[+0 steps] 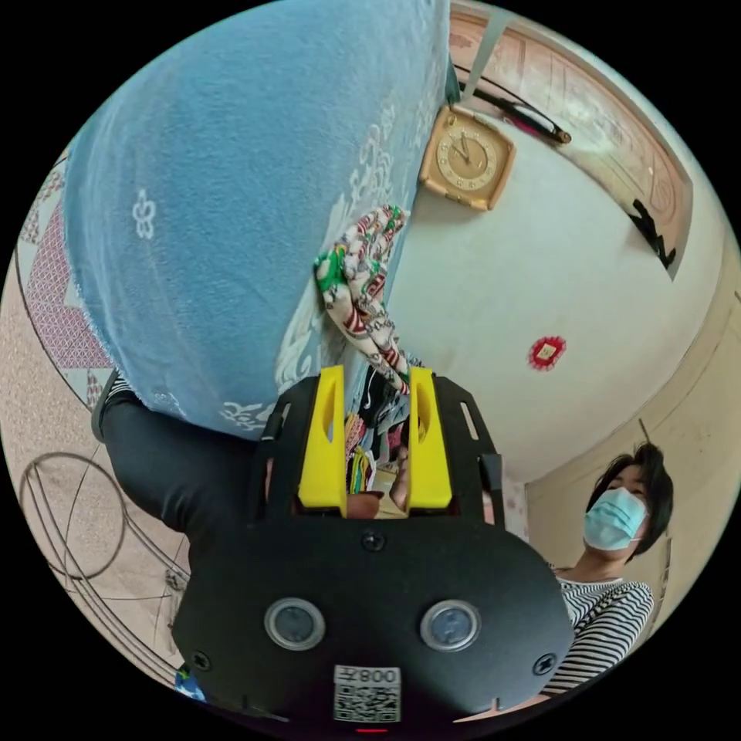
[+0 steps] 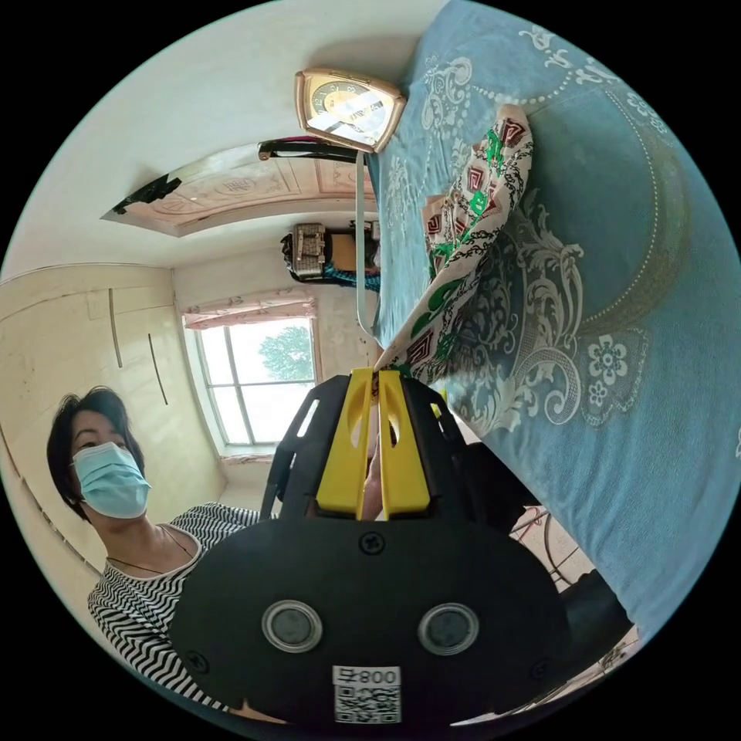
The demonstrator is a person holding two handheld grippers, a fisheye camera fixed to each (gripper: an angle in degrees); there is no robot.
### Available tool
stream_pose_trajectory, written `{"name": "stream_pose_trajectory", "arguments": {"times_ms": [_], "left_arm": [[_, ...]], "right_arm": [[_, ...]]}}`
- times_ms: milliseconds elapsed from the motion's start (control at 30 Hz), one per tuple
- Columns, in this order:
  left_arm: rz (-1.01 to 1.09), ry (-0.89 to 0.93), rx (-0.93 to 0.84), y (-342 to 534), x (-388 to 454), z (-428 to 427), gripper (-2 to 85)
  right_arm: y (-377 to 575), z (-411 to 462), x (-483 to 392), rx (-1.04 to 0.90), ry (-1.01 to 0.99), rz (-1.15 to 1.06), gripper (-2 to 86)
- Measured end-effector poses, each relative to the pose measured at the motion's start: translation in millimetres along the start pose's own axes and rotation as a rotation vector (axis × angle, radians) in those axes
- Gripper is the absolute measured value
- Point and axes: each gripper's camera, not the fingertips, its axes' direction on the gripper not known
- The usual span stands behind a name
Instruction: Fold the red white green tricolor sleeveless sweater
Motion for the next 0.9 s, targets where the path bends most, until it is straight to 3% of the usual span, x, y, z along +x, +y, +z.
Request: {"name": "stream_pose_trajectory", "arguments": {"times_ms": [433,900], "left_arm": [[-0.018,-0.019,0.150,-16.2,-2.7,-28.6,2.5],[0.226,-0.017,0.018,59.0,69.0,-19.8,1.8]], "right_arm": [[75.1,-62.7,25.7,0.037,0.007,0.023,0.7],[234.1,-157.6,30.6,0.070,0.058,-0.004,0.6]]}}
